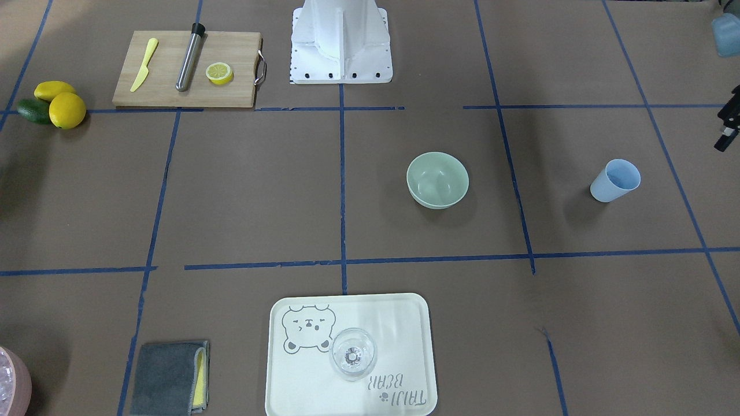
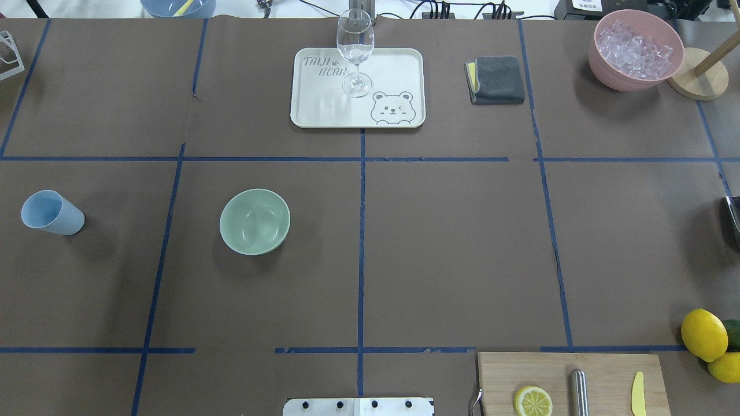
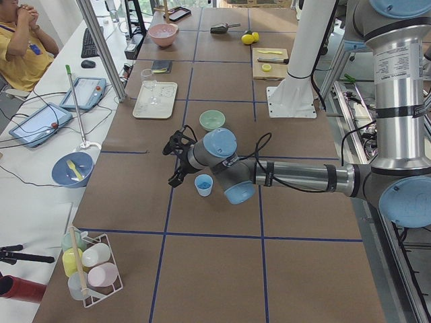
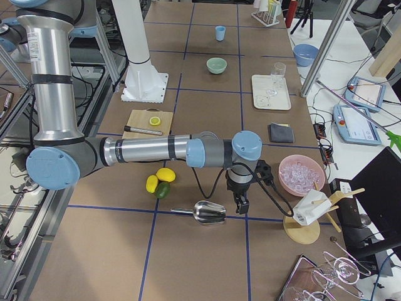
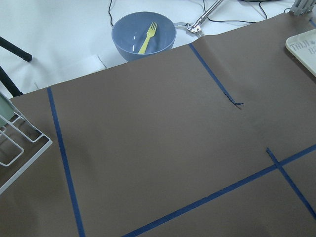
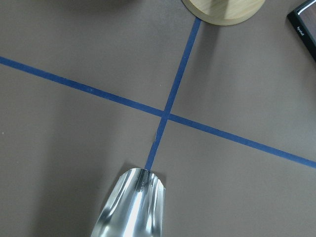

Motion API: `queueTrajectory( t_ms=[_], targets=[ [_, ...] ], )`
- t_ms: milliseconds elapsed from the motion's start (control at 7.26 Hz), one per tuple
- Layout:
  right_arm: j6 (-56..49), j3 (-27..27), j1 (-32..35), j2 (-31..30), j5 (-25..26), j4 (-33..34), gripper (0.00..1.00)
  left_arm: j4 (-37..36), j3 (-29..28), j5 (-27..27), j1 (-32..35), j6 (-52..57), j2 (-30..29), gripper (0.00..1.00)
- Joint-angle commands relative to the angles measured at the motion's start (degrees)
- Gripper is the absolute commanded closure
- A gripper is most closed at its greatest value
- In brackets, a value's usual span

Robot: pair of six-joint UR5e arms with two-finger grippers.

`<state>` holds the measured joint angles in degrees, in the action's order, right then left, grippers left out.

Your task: Pour ice into bowl

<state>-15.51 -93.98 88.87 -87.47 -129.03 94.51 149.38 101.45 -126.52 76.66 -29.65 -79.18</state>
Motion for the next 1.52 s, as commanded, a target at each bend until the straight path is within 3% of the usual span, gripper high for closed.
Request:
queueTrajectory(
  t_ms=[0,276,551,1378],
  targets=[
    [-0.05,0.03,-0.01,-0.77,0.1,-0.03,0.0,4.85,6.11,12.56,-11.92,-11.98,7.51,0.0],
    [-0.05,-0.06,0.07,-1.3,0.1,-0.03,0.0,13.89,6.13,22.49,-21.5,-20.06,14.12,0.0],
    [-0.05,-0.15,0.07,-1.57,0.1,-0.03,0.0,13.92,5.86,36.28,-34.14,-30.07,15.62,0.0],
    [0.65,-0.24,-0.01,-1.57,0.1,-0.03,0.0,13.83,1.12,48.47,-42.55,-34.86,15.2,0.0]
  ],
)
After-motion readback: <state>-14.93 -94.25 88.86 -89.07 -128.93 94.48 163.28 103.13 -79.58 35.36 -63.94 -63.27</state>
